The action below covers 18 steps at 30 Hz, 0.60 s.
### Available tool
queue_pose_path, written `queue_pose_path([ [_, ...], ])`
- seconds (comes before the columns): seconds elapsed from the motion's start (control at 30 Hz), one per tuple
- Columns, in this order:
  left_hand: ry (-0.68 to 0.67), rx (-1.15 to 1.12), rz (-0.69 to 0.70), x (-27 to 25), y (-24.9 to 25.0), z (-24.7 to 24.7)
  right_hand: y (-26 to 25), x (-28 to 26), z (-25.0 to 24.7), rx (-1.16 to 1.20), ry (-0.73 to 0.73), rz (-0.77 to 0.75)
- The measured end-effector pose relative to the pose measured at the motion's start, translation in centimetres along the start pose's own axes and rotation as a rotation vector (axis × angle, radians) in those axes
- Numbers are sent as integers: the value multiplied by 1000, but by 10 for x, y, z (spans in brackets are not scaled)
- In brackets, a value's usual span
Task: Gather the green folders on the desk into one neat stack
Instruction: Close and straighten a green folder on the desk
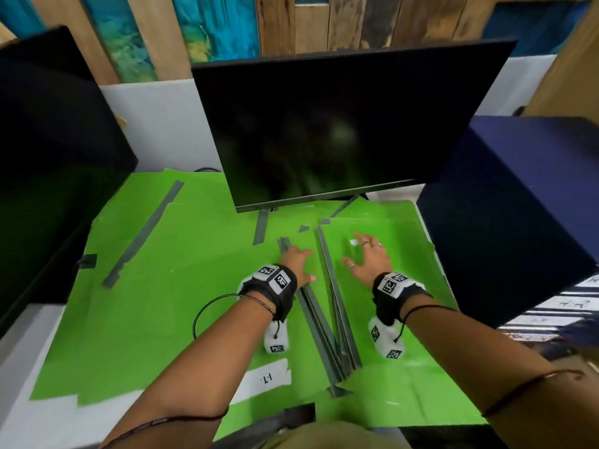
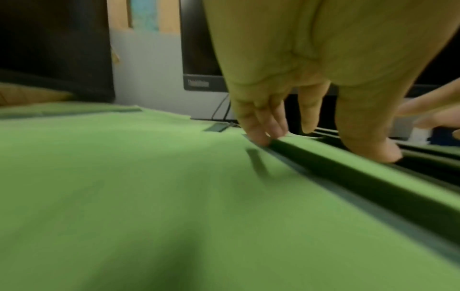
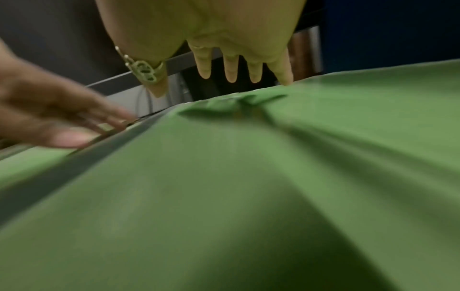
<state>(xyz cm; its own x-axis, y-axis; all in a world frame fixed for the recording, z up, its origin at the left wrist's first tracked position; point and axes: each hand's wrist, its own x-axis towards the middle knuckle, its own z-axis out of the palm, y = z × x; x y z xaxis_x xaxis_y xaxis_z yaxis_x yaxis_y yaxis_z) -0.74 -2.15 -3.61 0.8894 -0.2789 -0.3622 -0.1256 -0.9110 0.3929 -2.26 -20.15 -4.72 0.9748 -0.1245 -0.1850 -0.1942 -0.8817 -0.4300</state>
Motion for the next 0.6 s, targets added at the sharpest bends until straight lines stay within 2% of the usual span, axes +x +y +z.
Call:
queue_pose_path([
  [0.07, 103, 124, -72, 2, -15, -13, -21, -10, 16, -55, -74, -72],
  [0.2, 42, 143, -217, 14, -43, -31, -41, -18, 39, -239, -215, -103],
  [0.27, 20, 136, -222, 16, -48, -34, -39, -17, 41, -250, -242, -76],
  [0.43, 43, 287, -234, 13, -43, -37, -34, -12, 36, -152, -234, -38],
  [0.5, 22, 243, -249, 12, -44, -42, -33, -10, 34, -110, -222, -23],
  [0.6, 57, 73, -166, 9, -42, -53, -32, -9, 31, -77, -214, -3],
])
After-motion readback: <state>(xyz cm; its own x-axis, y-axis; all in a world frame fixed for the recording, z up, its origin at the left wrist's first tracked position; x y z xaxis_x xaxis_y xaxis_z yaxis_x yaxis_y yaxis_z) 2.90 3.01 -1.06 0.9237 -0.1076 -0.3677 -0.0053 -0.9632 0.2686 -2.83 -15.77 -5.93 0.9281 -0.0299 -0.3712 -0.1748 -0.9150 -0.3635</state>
